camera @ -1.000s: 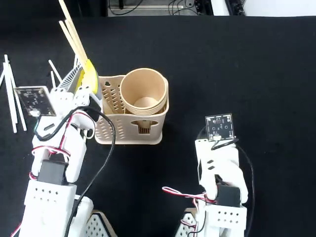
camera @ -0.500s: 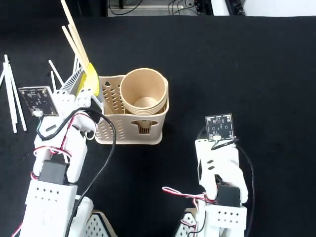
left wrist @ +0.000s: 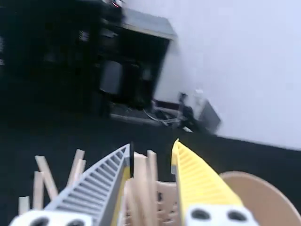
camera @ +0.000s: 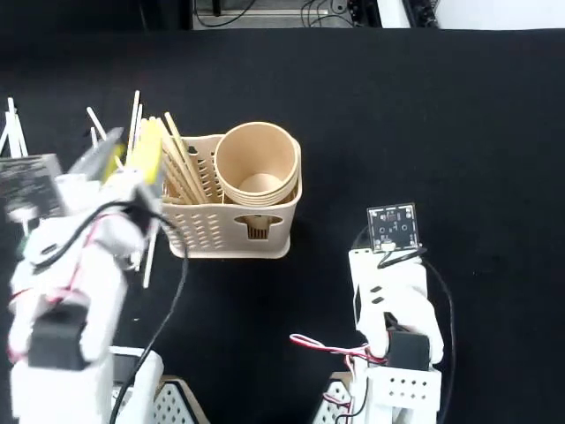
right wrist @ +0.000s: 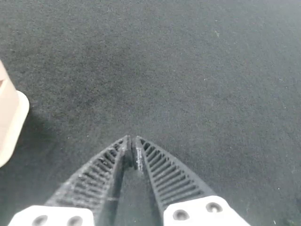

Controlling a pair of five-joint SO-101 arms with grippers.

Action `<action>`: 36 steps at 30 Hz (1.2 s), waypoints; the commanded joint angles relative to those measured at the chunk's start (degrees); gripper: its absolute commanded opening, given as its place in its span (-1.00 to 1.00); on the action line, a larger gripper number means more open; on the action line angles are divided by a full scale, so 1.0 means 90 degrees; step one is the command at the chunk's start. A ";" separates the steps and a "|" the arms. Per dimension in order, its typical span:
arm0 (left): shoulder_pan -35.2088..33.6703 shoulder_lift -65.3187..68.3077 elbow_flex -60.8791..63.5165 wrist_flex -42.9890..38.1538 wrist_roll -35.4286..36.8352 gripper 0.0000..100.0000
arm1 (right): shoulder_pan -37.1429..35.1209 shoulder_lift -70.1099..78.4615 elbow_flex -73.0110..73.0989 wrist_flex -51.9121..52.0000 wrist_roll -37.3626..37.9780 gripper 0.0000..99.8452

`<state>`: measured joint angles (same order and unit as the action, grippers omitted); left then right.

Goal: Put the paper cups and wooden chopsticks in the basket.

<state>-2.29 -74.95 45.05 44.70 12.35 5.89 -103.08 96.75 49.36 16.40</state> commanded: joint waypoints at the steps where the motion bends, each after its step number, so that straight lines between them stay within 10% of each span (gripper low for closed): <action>1: -0.0913 0.0000 -0.1529 0.1319 -0.0107 -0.70 | 0.0098 -0.0024 -0.0005 -0.0078 0.0010 -0.95; 20: -0.4147 0.6535 -0.3717 0.1661 -0.2540 -0.69 | 0.0098 -0.0024 -0.0005 -0.0078 0.0010 -0.95; 36: -0.4410 1.1282 -0.7556 0.1661 -0.2628 -0.63 | 0.0098 -0.0024 -0.0005 -0.0078 0.0010 -0.95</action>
<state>-41.76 19.82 -12.44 59.74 -10.86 5.89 -103.08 96.75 49.36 16.40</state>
